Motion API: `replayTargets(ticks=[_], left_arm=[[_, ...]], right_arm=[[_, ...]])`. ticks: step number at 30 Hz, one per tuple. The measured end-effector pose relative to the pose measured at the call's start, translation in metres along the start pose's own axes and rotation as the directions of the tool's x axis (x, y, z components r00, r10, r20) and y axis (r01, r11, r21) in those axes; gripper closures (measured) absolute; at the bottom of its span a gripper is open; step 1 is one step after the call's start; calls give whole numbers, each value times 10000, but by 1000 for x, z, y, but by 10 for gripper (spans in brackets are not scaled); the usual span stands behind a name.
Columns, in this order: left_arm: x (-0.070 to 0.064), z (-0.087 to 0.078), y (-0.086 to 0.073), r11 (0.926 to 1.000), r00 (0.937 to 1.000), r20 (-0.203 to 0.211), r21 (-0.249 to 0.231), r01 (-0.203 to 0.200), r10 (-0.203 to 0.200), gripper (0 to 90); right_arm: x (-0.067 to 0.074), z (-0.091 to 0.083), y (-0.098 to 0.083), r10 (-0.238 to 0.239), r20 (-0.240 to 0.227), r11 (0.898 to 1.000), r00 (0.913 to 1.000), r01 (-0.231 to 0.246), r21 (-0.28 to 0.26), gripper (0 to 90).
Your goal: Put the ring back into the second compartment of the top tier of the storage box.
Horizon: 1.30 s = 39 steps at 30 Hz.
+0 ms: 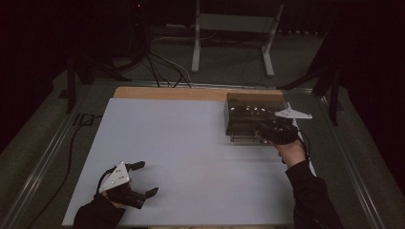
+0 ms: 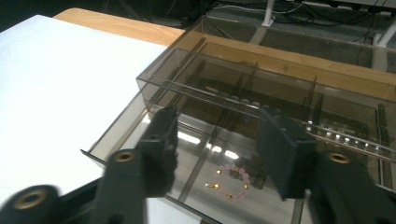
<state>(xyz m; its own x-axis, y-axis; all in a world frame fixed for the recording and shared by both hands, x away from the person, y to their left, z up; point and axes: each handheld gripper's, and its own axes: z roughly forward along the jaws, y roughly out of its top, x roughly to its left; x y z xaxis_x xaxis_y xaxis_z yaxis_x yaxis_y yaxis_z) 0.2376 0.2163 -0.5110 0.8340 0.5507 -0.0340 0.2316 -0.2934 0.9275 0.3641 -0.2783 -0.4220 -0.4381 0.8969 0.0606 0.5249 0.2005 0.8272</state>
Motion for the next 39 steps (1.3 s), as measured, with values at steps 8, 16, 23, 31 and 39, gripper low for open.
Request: replayTargets(ticks=[8, 16, 23, 31, 39], left_arm=[[0, 0, 1, 10000, 10000, 14, -12, -26, 26, 7], [0, 2, 1, 10000, 10000, 2, -11, 39, -39, 7], [1, 2, 1, 9999, 9999, -60, -43, 118, -118, 7], [1, 2, 1, 9999, 9999, -24, -34, 126, -126, 7], [0, -2, 0, 9999, 9999, -43, -96, 124, -125, 7]], right_arm=[[9, 0, 6, 20, -333, 10000, 9994, -21, -41, 184], [13, -3, 12, 82, -863, 9995, 9962, -109, -309, 24], [22, -7, 17, -289, -943, 9986, 9951, 246, -470, 0], [26, -9, 22, -489, -994, 9951, 9938, 399, -908, 0], [34, -9, 19, -671, -1274, 9930, 9896, 537, -1057, 0]])
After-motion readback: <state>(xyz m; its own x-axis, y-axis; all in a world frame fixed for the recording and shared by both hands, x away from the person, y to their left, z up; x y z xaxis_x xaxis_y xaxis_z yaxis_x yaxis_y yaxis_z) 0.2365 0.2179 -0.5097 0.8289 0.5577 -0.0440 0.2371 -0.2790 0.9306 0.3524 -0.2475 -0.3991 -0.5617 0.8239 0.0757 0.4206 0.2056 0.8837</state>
